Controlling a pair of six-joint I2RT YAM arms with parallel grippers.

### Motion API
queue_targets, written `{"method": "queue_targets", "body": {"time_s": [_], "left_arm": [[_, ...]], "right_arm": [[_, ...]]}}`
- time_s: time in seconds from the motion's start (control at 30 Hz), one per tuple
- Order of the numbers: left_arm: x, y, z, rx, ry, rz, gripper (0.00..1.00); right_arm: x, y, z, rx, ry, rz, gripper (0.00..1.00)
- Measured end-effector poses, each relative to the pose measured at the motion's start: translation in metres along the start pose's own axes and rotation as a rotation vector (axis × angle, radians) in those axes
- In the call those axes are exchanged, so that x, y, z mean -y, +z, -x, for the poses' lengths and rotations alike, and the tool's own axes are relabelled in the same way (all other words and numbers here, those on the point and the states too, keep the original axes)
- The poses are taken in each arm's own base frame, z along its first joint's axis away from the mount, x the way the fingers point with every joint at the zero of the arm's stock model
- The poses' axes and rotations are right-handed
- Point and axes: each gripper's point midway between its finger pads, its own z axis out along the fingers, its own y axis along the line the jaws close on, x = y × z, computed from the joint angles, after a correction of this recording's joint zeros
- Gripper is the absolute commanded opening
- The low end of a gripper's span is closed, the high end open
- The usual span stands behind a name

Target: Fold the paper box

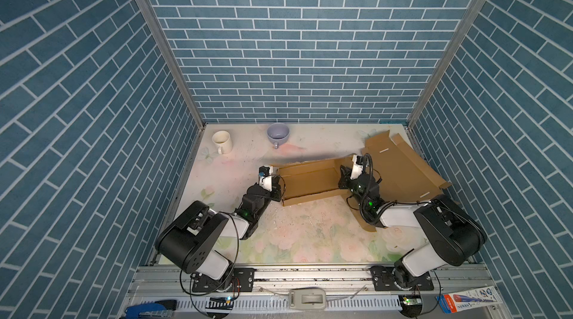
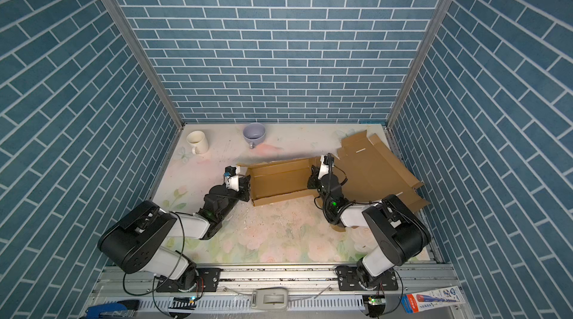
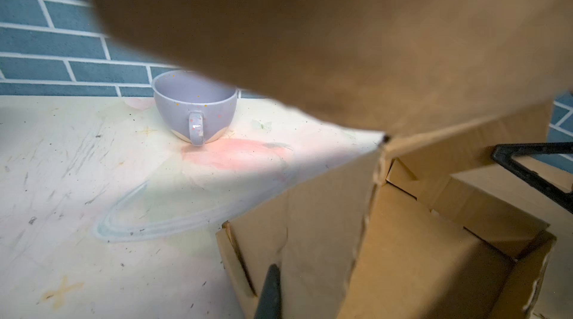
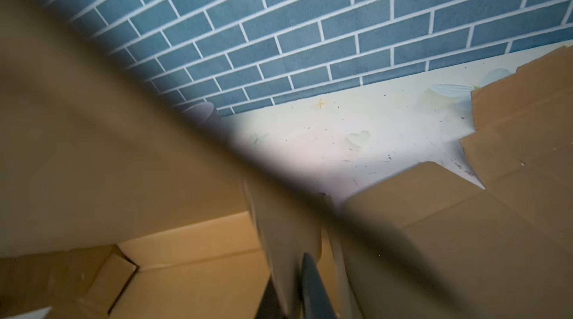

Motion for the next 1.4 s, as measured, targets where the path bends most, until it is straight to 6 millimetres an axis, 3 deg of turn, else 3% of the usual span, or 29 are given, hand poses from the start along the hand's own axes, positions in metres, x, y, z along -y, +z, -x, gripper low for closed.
{"method": "queue_targets", "body": {"time_s": [0.13, 0.3, 0.5, 0.67, 0.77, 0.83, 0.97, 1.13, 1.27, 1.4], "left_arm": [[0.000, -0.001, 0.000, -0.005, 0.011, 0.000, 0.00], [0.000, -0.002, -0.001, -0.014, 0.028, 0.000, 0.00], [0.000, -0.005, 0.000, -0.027, 0.065, 0.005, 0.00], [0.000, -0.006, 0.001, -0.030, 0.081, 0.004, 0.00], [0.001, -0.005, 0.000, -0.029, 0.083, 0.003, 0.00], [0.000, -0.004, -0.001, -0.029, 0.083, 0.004, 0.00], [0.000, -0.002, -0.004, -0.030, 0.083, 0.005, 0.00], [0.000, -0.001, -0.004, -0.027, 0.083, 0.006, 0.00], [0.000, -0.001, -0.005, -0.025, 0.082, 0.005, 0.00], [0.000, -0.002, -0.004, -0.025, 0.081, 0.005, 0.00]], "right_arm": [[0.007, -0.013, -0.002, -0.048, -0.011, 0.011, 0.36], [0.002, -0.038, 0.028, -0.033, -0.067, 0.063, 0.47], [-0.008, -0.077, 0.045, -0.101, -0.267, 0.097, 0.53], [-0.036, -0.092, 0.092, -0.169, -0.498, 0.160, 0.55], [-0.058, -0.089, 0.124, -0.190, -0.613, 0.211, 0.57], [-0.073, -0.081, 0.135, -0.228, -0.690, 0.254, 0.59], [-0.104, -0.058, 0.127, -0.350, -0.829, 0.363, 0.60], [-0.140, -0.030, 0.093, -0.504, -0.955, 0.521, 0.58], [-0.158, -0.023, 0.069, -0.598, -1.003, 0.628, 0.53], [-0.170, -0.019, 0.053, -0.664, -1.032, 0.706, 0.41]]}}
